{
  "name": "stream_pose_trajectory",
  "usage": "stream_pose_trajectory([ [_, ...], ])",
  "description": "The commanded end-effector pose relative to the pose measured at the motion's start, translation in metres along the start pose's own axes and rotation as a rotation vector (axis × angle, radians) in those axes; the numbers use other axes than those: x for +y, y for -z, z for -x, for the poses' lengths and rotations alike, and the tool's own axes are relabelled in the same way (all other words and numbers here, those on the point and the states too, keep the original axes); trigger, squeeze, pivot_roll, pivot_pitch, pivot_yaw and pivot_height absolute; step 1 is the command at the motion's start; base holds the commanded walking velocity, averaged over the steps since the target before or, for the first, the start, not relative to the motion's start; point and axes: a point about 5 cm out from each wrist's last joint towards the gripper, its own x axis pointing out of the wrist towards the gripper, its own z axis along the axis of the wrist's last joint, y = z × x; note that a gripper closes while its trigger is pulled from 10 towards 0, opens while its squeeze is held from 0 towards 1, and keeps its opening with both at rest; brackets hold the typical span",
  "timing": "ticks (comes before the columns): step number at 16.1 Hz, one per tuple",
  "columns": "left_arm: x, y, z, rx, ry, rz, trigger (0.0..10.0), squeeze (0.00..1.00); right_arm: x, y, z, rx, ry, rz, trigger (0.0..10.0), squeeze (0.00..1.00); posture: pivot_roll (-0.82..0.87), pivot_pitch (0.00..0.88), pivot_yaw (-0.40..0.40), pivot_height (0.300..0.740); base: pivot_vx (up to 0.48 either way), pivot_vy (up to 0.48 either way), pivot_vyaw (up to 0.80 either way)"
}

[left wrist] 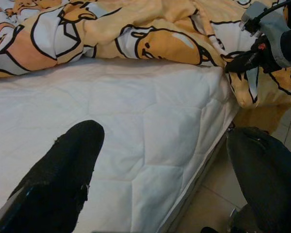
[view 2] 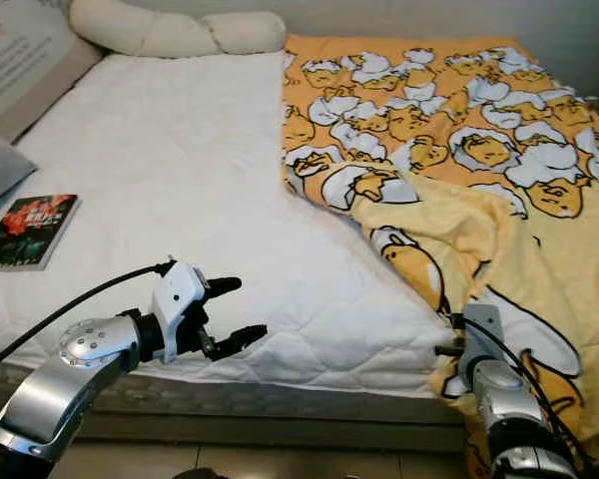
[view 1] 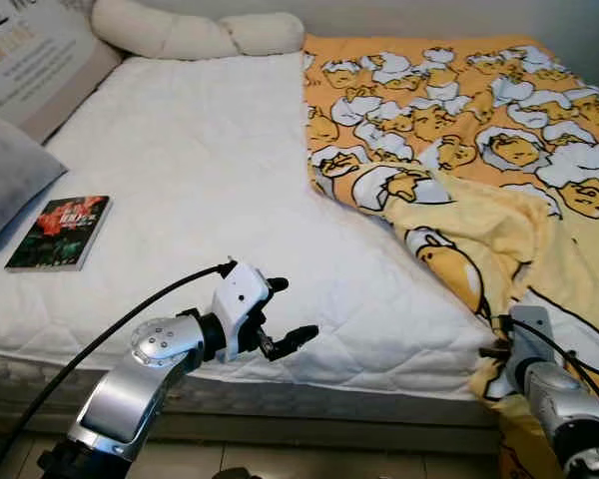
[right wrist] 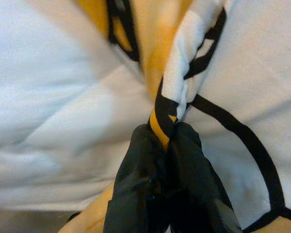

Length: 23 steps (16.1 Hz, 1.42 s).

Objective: Clean up the room

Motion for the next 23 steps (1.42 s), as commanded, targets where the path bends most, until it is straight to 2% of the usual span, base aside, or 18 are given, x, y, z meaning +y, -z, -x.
stream_pose_trajectory([
  [1,-0.001,0.005,0.001,0.017,0.006,0.004,10.0,0.18,0.009,-0.014,0.006,-0.074,-0.188,0.048,0.0,0.0,0.01,0.0,0.034,0.74,0.0,0.0,0.0],
  [4,-0.002,0.009,0.004,0.024,0.0,0.013,10.0,0.18,0.023,-0.032,0.026,-0.169,-0.472,0.086,0.0,0.0,0.01,0.0,0.02,0.74,0.0,0.0,0.0],
  [5,-0.004,0.012,0.008,0.032,-0.01,0.025,10.0,0.18,0.049,-0.049,0.058,-0.258,-0.828,0.214,0.0,0.0,0.01,0.0,0.018,0.74,0.0,0.0,0.0],
  [6,-0.005,0.013,0.01,0.035,-0.012,0.029,10.0,0.18,0.064,-0.051,0.079,-0.276,-1.023,0.286,0.0,0.0,0.01,0.0,0.018,0.74,0.0,0.0,0.0],
  [8,-0.008,0.014,0.01,0.04,0.0,0.028,10.0,0.18,0.084,-0.032,0.127,-0.136,-1.422,0.42,0.0,0.0,0.03,0.0,0.007,0.74,0.0,0.0,0.0],
  [9,-0.008,0.014,0.011,0.04,-0.003,0.028,10.0,0.18,0.085,-0.021,0.141,-0.043,-1.536,0.47,0.0,0.0,0.03,0.0,0.0,0.74,0.0,0.0,0.0],
  [10,-0.008,0.014,0.011,0.039,-0.007,0.028,10.0,0.18,0.084,-0.015,0.143,0.002,-1.563,0.5,0.0,0.0,0.04,0.0,-0.004,0.74,0.0,0.0,0.0],
  [11,-0.008,0.014,0.013,0.041,-0.015,0.029,10.0,0.18,0.079,-0.004,0.131,0.058,-1.476,0.555,0.0,0.0,0.05,0.0,-0.009,0.74,0.0,0.0,0.0],
  [12,-0.009,0.015,0.015,0.044,-0.017,0.032,10.0,0.18,0.075,0.003,0.109,0.081,-1.312,0.606,0.0,0.0,0.06,0.0,-0.005,0.74,0.0,0.0,0.0],
  [13,-0.009,0.015,0.016,0.046,-0.018,0.032,10.0,0.17,0.078,0.013,0.084,0.087,-1.156,0.62,2.9,0.0,0.06,0.0,-0.004,0.74,0.0,0.0,0.0],
  [14,-0.007,0.015,0.016,0.049,-0.018,0.028,10.0,0.18,0.084,0.022,0.061,0.075,-1.028,0.607,10.0,0.0,0.06,0.0,0.001,0.74,0.0,0.0,0.0],
  [15,-0.006,0.015,0.017,0.051,-0.017,0.025,10.0,0.18,0.088,0.024,0.052,0.061,-0.977,0.598,10.0,0.0,0.06,0.0,0.002,0.74,0.0,0.0,0.0],
  [16,-0.004,0.014,0.017,0.055,-0.016,0.016,10.0,0.18,0.091,0.024,0.045,0.04,-0.979,0.473,10.0,1.0,0.06,0.0,0.013,0.74,0.0,0.0,0.0],
  [17,-0.003,0.014,0.018,0.057,-0.015,0.011,10.0,0.18,0.091,0.023,0.043,0.027,-0.983,0.419,10.0,1.0,0.06,0.0,0.013,0.74,0.0,0.0,0.0],
  [20,-0.001,0.012,0.016,0.062,0.002,-0.004,10.0,0.17,0.1,0.013,0.064,-0.036,-1.176,0.409,10.0,1.0,0.05,0.0,0.035,0.74,0.0,0.0,0.0],
  [23,0.001,0.011,0.015,0.062,0.008,-0.009,10.0,0.18,0.101,0.004,0.065,-0.067,-1.201,0.396,10.0,1.0,0.05,0.0,0.042,0.74,0.0,0.0,0.0],
])
